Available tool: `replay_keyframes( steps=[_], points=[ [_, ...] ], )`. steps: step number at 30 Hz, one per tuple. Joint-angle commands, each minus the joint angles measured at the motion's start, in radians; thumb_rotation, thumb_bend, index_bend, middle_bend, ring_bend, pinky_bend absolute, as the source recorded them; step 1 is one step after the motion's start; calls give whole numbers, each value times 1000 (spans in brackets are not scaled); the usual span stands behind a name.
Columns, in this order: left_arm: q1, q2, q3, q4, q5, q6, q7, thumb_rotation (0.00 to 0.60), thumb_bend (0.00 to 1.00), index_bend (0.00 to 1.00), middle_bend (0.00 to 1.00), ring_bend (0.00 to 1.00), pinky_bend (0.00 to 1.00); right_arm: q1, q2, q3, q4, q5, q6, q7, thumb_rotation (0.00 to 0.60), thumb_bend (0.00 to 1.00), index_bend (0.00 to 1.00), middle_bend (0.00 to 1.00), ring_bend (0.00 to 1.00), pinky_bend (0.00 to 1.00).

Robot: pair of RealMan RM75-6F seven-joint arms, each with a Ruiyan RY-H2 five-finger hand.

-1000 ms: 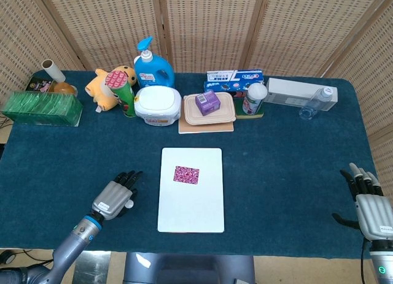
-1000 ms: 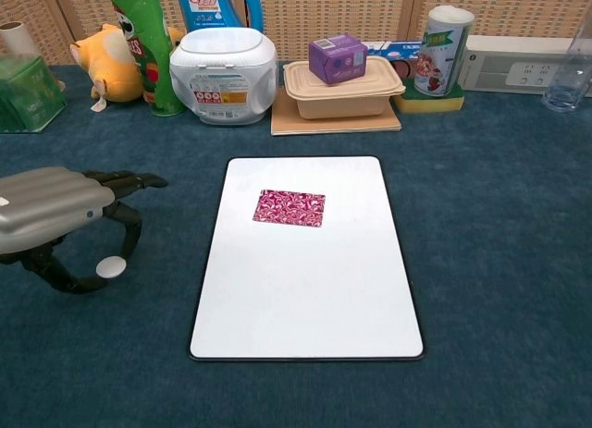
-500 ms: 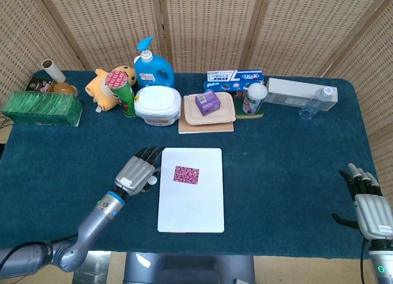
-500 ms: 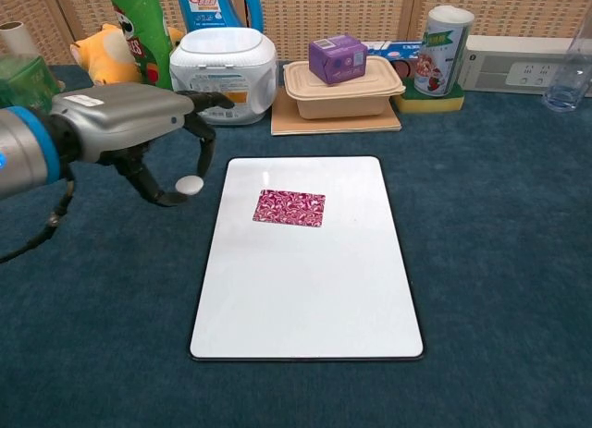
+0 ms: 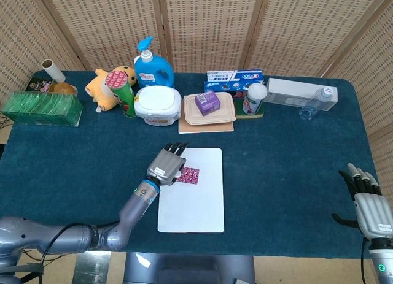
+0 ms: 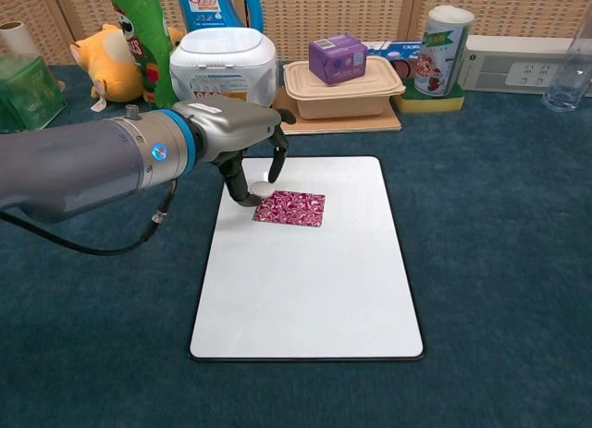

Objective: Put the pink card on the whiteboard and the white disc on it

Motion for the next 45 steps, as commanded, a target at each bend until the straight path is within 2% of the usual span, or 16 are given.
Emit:
replay_keyframes(
  steps=[1,21,25,28,32,36,39,43,45],
  points=[
    [-25,-23,4,30,-37,9,12,600,263,578,0,0,110,-1,1,-2,-2,-3,1,0,600,0,81,0,0,0],
    [-80,-61,32,83,-88,15,-30,600,252,565,0,0,110,-2,4,-5,-5,-9,6,3,600,0,81,0,0,0],
    [-88,-60,35,76,-104,19,-31,600,233,382,0,0,110,-2,5,-4,-5,-8,7,6,600,0,82,0,0,0],
    [-90,-54,39,70,-109,24,-33,600,233,359,0,0,110,-2,7,-5,-6,-8,6,10,600,0,81,0,0,0],
    [-94,-47,40,61,-109,22,-46,600,230,222,0,0,109,-3,9,-6,-9,-10,7,13,600,0,81,0,0,0],
    [-93,-37,39,43,-97,23,-67,600,227,158,0,0,109,-4,11,-5,-9,-11,9,16,600,0,81,0,0,0],
    [-79,-7,44,-1,-58,40,-93,600,220,128,0,0,110,-4,13,-4,-8,-10,11,22,600,0,82,0,0,0],
    [-41,62,71,-91,24,93,-121,600,171,12,0,0,110,-4,14,-2,-7,-8,12,26,600,0,81,0,0,0],
    [-19,96,88,-131,72,118,-139,600,142,0,0,0,110,-4,15,-1,-7,-7,12,27,600,0,81,0,0,0]
  ],
)
